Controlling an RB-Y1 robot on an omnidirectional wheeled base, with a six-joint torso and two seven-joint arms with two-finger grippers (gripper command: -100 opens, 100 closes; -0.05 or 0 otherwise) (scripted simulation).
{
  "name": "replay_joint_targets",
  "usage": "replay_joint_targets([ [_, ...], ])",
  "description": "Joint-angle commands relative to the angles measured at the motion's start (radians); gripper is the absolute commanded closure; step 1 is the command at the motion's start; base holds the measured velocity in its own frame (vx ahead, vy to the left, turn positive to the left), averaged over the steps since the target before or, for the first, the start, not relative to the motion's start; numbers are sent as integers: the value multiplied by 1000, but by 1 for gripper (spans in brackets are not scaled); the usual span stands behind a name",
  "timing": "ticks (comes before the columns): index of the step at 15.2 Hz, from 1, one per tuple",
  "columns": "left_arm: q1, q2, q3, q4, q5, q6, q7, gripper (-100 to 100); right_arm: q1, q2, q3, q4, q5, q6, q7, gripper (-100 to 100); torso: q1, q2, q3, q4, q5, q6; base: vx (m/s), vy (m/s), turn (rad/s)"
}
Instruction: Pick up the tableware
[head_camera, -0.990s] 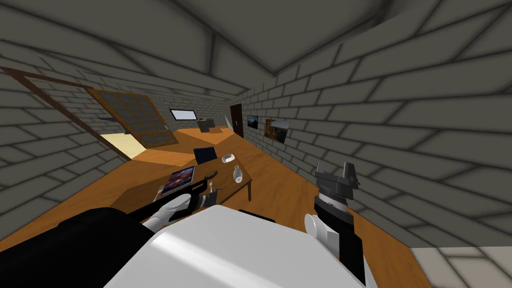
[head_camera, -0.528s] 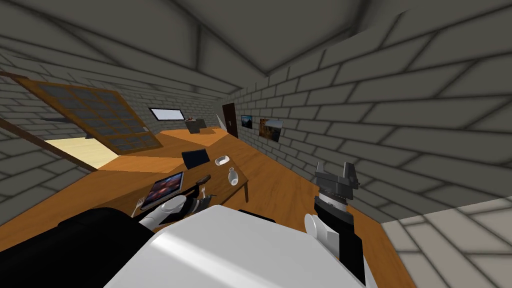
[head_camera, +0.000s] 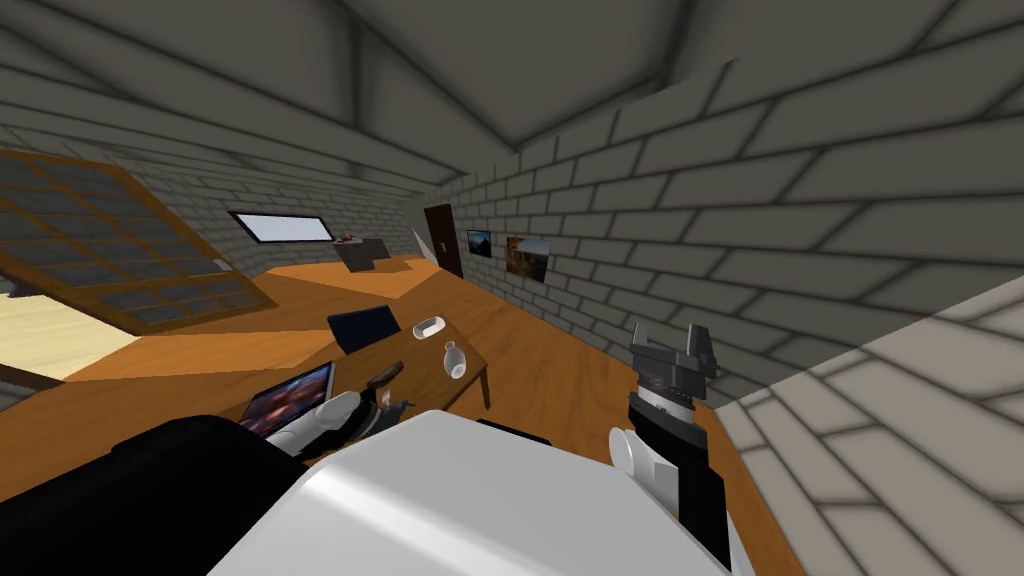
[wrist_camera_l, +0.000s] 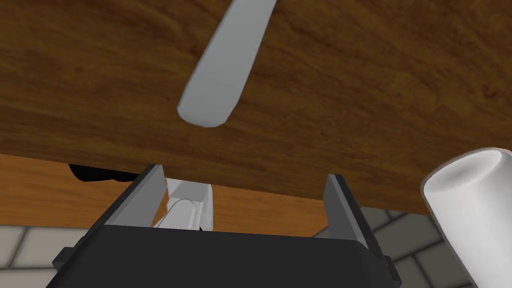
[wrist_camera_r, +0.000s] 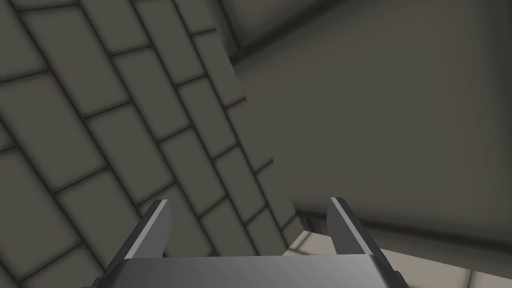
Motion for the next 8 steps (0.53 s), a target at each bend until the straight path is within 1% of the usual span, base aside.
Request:
replay_joint_targets([
  [1,-4,11,-10,40,-47,-9,-23,-100,0,0,0,0,0,0,0,0,0,0,0,0,0,0,29,10,-270],
  [2,-4,11,-10,40,-47,-9,-23,-100,0,0,0,0,0,0,0,0,0,0,0,0,0,-1,21,12,-61],
  [3,-11,25,-21,66,-87,-21,-51,-100,0,0,0,0,0,0,0,0,0,0,0,0,0,-2,30,2,-169],
  [4,-11,25,-21,80,-91,-21,-51,-100,0,0,0,0,0,0,0,0,0,0,0,0,0,-1,32,4,-204],
  [5,-18,38,-31,115,-124,-33,-76,-100,0,0,0,0,0,0,0,0,0,0,0,0,0,-1,35,7,-245],
  [6,-18,38,-31,117,-131,-33,-76,-100,0,0,0,0,0,0,0,0,0,0,0,0,0,-1,32,8,-206],
  [7,-24,49,-41,152,-162,-44,-100,-100,0,0,0,0,0,0,0,0,0,0,0,0,0,-1,31,4,-251],
  [8,-24,49,-41,152,-168,-44,-100,-100,0,0,0,0,0,0,0,0,0,0,0,0,0,-1,28,6,-197],
])
